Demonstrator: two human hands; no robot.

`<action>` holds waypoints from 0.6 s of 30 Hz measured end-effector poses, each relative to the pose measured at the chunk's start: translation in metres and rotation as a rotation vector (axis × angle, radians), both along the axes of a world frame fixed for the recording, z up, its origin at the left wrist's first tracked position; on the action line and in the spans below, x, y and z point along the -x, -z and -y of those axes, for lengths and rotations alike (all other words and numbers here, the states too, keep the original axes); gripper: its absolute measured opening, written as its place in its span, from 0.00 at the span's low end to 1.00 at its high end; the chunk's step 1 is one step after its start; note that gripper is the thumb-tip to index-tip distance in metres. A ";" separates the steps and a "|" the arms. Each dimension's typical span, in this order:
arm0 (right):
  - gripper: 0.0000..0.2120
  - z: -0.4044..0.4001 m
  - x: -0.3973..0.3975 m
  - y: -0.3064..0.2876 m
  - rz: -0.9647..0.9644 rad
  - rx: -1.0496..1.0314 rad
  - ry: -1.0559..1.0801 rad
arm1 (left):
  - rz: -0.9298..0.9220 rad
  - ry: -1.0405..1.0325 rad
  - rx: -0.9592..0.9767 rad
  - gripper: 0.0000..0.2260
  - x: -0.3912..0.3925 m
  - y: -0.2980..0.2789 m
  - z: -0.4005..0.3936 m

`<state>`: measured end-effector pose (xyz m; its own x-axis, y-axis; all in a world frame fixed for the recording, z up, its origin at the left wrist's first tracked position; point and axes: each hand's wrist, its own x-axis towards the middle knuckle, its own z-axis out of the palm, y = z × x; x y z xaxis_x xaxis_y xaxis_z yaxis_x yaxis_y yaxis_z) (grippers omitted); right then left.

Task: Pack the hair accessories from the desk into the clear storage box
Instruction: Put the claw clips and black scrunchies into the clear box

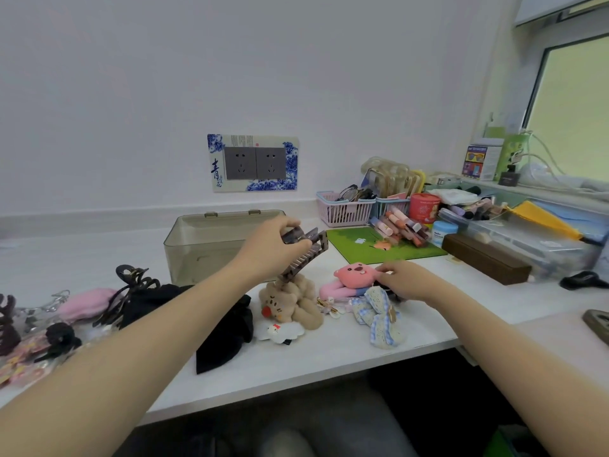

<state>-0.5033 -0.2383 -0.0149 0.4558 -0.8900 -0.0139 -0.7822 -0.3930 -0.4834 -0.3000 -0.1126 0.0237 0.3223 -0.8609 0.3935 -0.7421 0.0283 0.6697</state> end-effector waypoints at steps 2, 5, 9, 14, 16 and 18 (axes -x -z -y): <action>0.16 -0.002 -0.001 0.008 0.047 0.024 -0.004 | -0.010 -0.007 0.005 0.20 0.000 0.003 -0.005; 0.16 0.000 -0.003 0.017 0.223 0.012 0.061 | -0.026 -0.019 0.014 0.18 0.000 0.004 -0.013; 0.17 0.000 -0.005 0.006 0.393 0.096 0.124 | -0.025 -0.046 0.027 0.19 -0.010 0.001 -0.021; 0.19 -0.005 -0.018 -0.024 0.441 0.260 0.030 | -0.026 -0.091 0.033 0.22 -0.025 -0.016 -0.025; 0.19 -0.008 -0.030 -0.033 0.448 0.267 -0.045 | -0.025 -0.089 0.021 0.16 -0.032 -0.028 -0.026; 0.19 -0.008 -0.048 -0.042 0.457 0.261 -0.106 | -0.073 -0.063 0.014 0.07 -0.044 -0.039 -0.024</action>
